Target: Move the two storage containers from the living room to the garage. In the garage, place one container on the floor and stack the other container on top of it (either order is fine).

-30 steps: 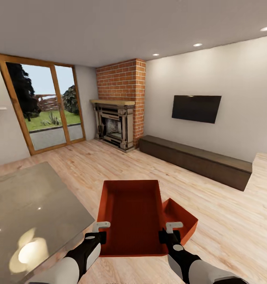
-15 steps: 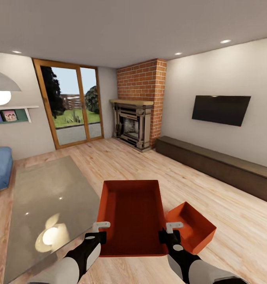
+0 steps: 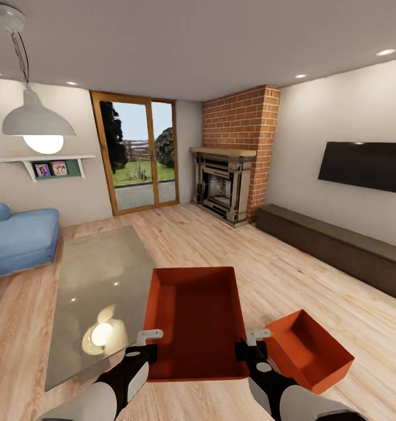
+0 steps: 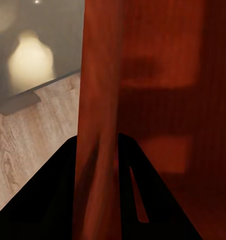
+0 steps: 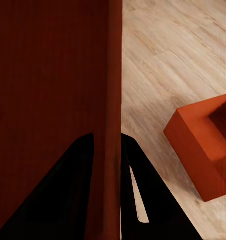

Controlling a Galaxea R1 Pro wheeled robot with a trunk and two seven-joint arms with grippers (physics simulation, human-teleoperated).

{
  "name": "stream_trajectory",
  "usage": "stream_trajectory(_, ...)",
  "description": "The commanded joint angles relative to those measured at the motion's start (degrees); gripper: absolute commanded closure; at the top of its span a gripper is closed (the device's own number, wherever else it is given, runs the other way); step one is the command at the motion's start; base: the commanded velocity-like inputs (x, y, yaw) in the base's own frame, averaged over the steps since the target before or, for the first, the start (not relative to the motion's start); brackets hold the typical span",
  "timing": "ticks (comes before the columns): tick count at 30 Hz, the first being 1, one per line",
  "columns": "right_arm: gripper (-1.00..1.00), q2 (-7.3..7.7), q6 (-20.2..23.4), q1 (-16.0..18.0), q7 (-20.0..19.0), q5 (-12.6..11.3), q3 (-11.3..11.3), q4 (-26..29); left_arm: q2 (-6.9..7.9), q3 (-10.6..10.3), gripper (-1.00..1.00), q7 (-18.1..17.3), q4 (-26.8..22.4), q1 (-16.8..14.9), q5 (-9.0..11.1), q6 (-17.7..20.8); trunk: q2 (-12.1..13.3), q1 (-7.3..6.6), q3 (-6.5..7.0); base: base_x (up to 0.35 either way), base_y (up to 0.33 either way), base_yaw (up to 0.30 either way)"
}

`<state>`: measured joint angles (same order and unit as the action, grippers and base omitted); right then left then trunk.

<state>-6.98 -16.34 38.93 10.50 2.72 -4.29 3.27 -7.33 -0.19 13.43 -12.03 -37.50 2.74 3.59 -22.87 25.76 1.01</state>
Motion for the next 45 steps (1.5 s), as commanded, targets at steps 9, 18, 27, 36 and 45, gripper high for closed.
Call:
stream_trajectory(9, 1.0, 0.1, -0.3, 0.0, 0.6, -0.7, 1.1, -0.1, 1.85, 1.7, 1.0, 0.0, 1.1, 0.0, 0.7, 0.2, 0.0, 0.02, -0.02, 0.0, 0.0, 0.3)
stream_trajectory(18, 1.0, 0.1, -0.3, 0.0, 0.6, -0.7, 1.1, -0.1, 2.25, 1.7, 1.0, 0.0, 2.1, 0.0, 0.9, -1.3, 0.0, 0.02, -0.02, 0.0, 0.0, 0.3)
stream_trajectory(27, 1.0, 0.08, -0.3, 0.0, 0.6, -0.7, 1.1, -0.1, 2.24, 1.8, 1.0, 0.2, 1.7, 0.0, 0.9, -1.4, 0.0, 0.02, -0.02, 0.0, 0.0, 0.3)
stream_trajectory(36, 1.0, 0.03, -0.3, 0.0, 0.6, -0.5, 1.1, -0.1, 2.23, 1.8, 1.0, 0.2, 1.2, 0.0, 0.9, -1.4, 0.0, 0.02, -0.02, 0.0, 0.0, 0.238)
stream_trajectory(45, 1.0, 0.03, -0.3, 0.0, 0.6, -0.6, 1.1, -0.1, 2.23, 1.8, 1.0, 0.2, 1.3, 0.0, 0.9, -1.4, 0.0, 0.02, -0.02, 0.0, 0.0, 0.107)
